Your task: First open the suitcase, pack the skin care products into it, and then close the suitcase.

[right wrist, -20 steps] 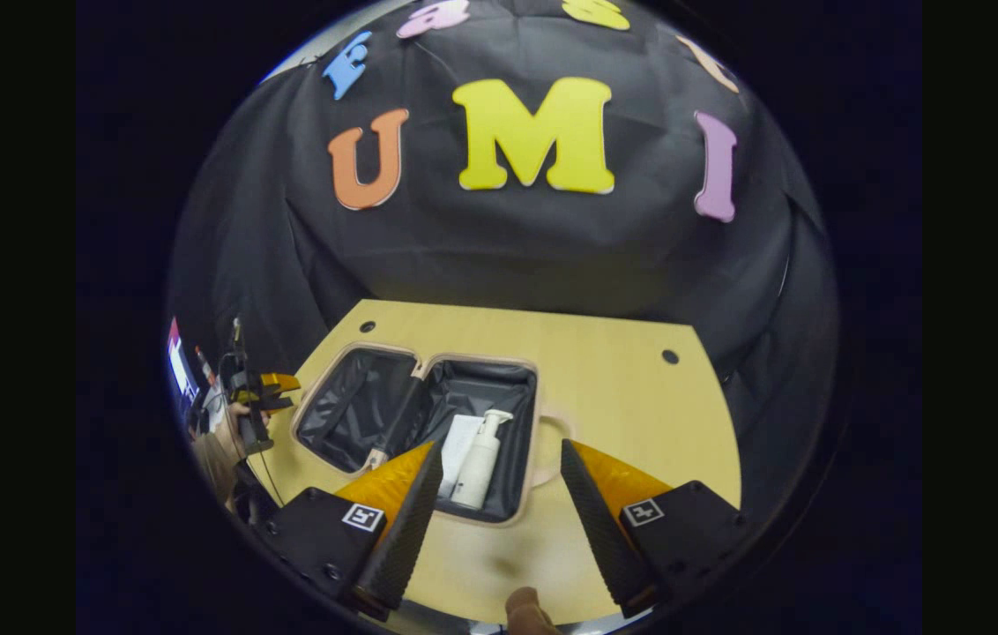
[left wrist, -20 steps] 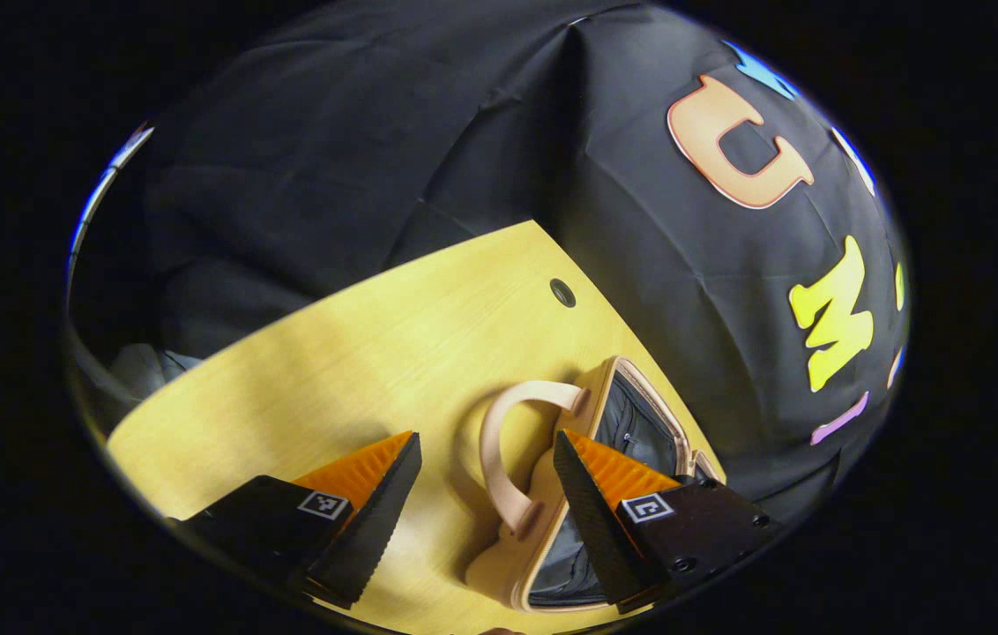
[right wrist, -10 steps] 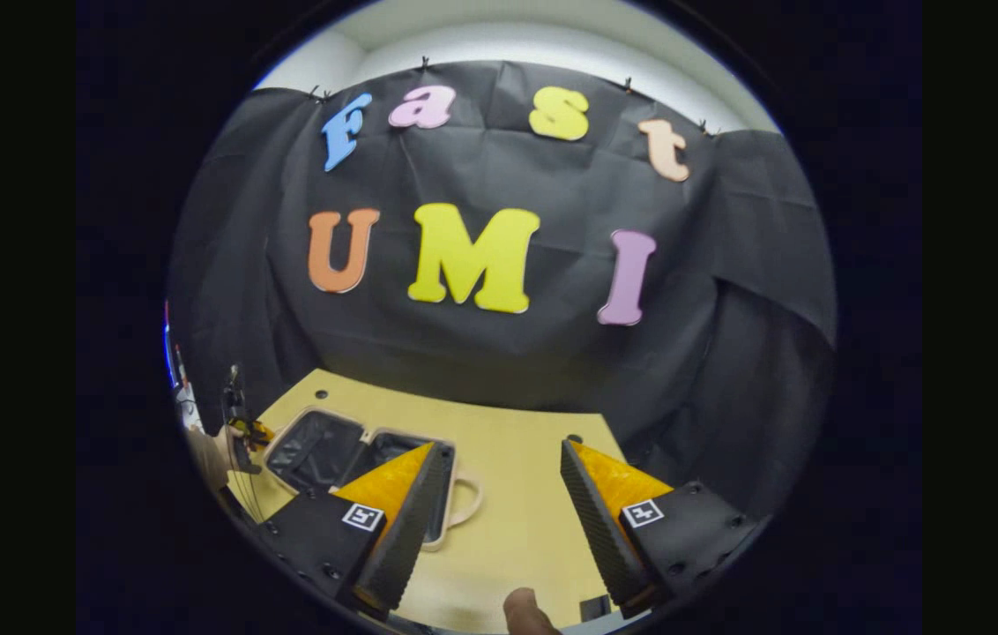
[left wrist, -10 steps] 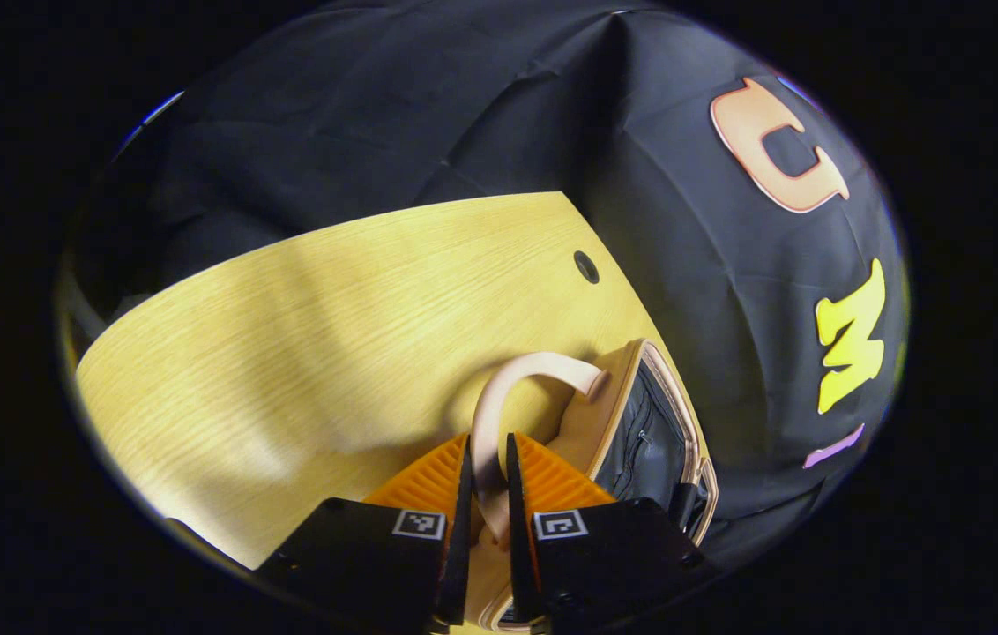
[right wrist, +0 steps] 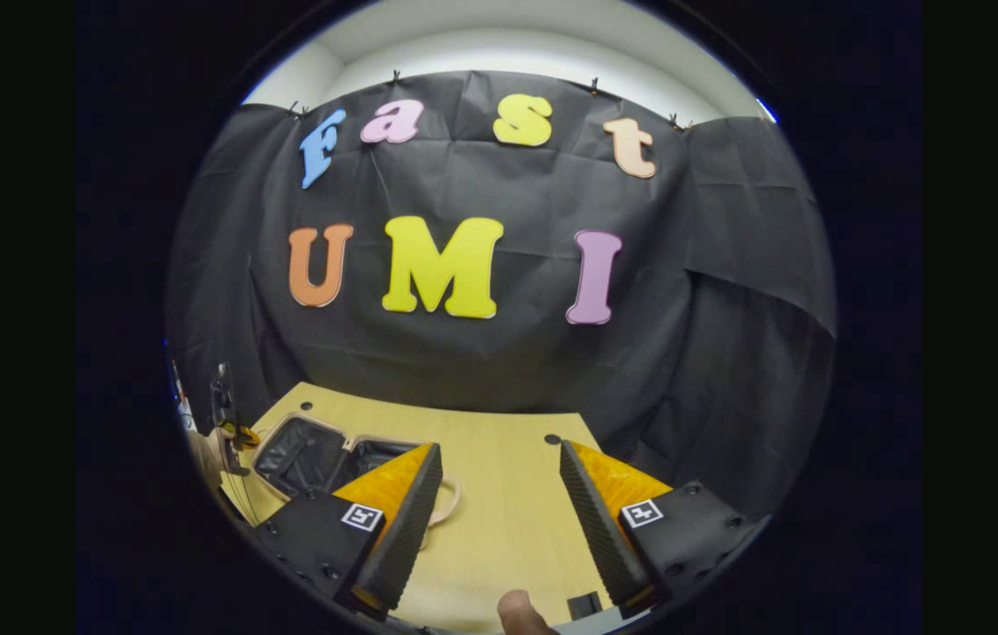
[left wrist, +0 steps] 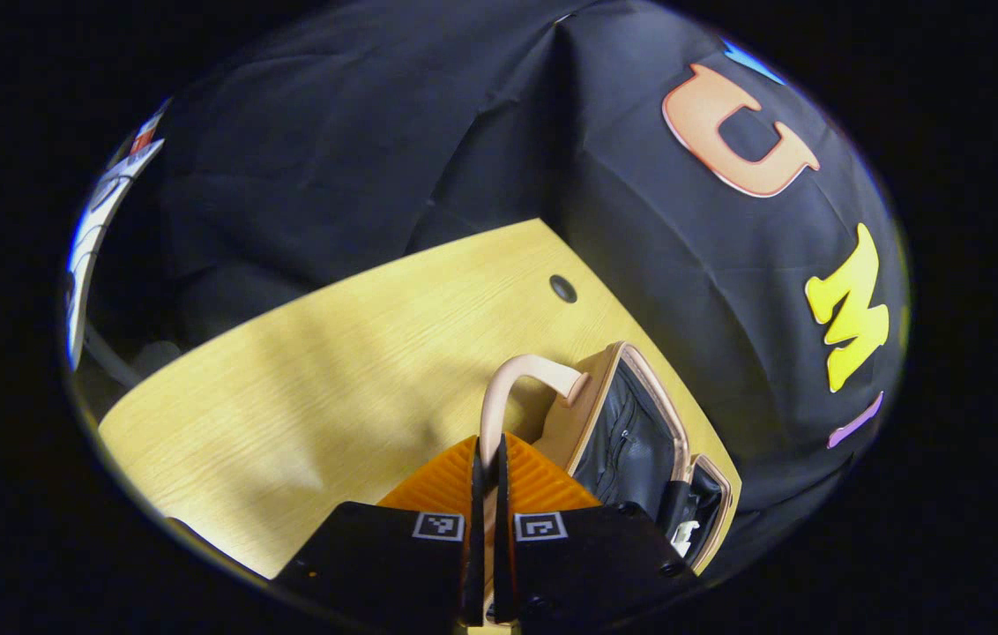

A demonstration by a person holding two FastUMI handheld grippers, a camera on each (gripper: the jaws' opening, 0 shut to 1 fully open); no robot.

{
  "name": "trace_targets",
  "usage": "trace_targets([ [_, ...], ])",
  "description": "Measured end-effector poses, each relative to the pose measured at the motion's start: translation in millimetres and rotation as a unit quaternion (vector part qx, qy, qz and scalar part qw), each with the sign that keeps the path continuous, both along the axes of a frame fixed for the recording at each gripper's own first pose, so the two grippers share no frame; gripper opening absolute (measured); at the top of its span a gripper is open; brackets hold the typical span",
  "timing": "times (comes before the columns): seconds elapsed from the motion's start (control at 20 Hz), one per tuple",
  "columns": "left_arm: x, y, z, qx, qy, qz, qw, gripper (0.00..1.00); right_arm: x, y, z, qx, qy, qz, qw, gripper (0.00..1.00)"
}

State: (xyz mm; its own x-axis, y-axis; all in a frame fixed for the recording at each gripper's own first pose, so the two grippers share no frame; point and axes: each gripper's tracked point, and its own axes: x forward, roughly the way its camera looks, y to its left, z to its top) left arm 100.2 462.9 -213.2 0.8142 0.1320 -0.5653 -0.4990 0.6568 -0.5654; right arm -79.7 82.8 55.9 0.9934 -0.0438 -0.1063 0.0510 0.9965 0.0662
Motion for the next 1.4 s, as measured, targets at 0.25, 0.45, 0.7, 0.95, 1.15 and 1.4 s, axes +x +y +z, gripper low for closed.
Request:
trace_targets([
  [0.25,4,-20,71,0.078,-0.030,-0.027,0.996,0.06,2,-13,8,0.010,-0.016,0.020,1.000,0.79],
  [0.45,7,-47,125,0.141,-0.049,-0.048,0.988,0.04,-1,-21,27,0.000,-0.052,0.037,0.998,0.79],
  [0.7,12,-97,175,0.209,-0.079,-0.071,0.972,0.04,-8,-36,39,-0.008,-0.078,0.057,0.995,0.79],
  [0.95,12,-161,214,0.280,-0.103,-0.111,0.948,0.04,-13,-52,39,-0.010,-0.088,0.072,0.993,0.79],
  [1.15,7,-222,224,0.340,-0.118,-0.151,0.921,0.04,-15,-65,33,0.002,-0.085,0.087,0.993,0.79],
  [1.4,5,-306,218,0.321,-0.136,-0.189,0.918,0.04,-16,-94,28,0.001,-0.096,0.098,0.991,0.79],
])
